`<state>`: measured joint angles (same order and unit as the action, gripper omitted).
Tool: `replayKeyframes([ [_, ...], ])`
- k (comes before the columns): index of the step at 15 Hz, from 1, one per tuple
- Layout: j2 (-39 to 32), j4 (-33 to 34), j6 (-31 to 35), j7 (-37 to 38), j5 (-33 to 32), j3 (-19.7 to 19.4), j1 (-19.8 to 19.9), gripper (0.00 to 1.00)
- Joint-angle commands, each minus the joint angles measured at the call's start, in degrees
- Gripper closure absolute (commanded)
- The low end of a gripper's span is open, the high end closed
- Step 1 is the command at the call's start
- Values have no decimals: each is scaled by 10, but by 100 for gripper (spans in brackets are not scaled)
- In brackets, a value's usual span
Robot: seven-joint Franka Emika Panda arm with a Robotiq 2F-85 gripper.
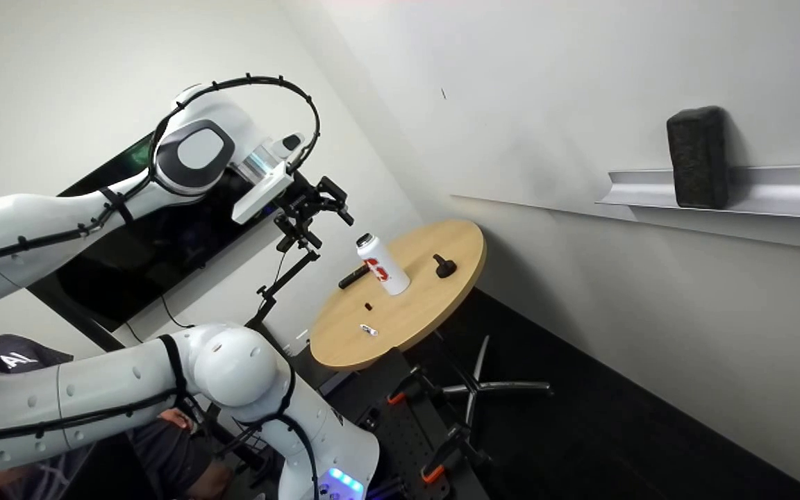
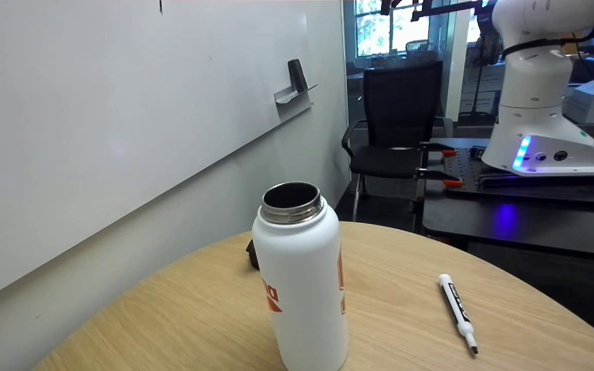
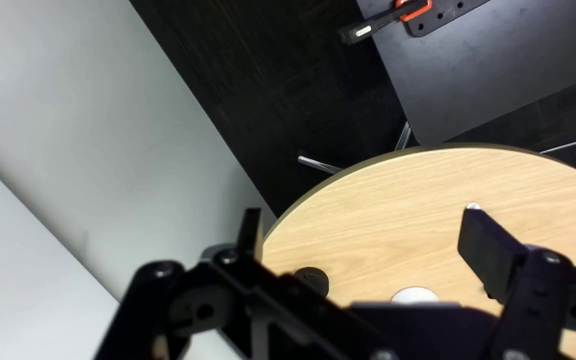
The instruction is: Scribble on the whiteboard with the black marker
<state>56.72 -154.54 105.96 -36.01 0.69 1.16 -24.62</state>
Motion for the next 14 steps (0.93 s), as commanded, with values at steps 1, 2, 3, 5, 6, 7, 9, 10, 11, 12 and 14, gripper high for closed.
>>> replayKeyframes([
  [1,-67,11,18,-31,-2,42,-37,0],
  [2,-89,14,30,-36,3,59,-49,0],
  [3,-123,21,50,-36,9,77,-64,0],
  [5,-190,38,90,-45,10,108,-89,0],
  [6,-223,45,112,-51,8,120,-103,0],
  [7,-252,50,134,-59,7,127,-116,0],
  [9,-301,60,176,-85,5,134,-140,0],
  [10,-322,64,199,-102,7,135,-152,0],
  [11,-344,69,226,-121,11,135,-163,0],
  [12,-362,73,249,-145,16,133,-173,0],
  [14,-392,75,305,-199,33,126,-189,0],
])
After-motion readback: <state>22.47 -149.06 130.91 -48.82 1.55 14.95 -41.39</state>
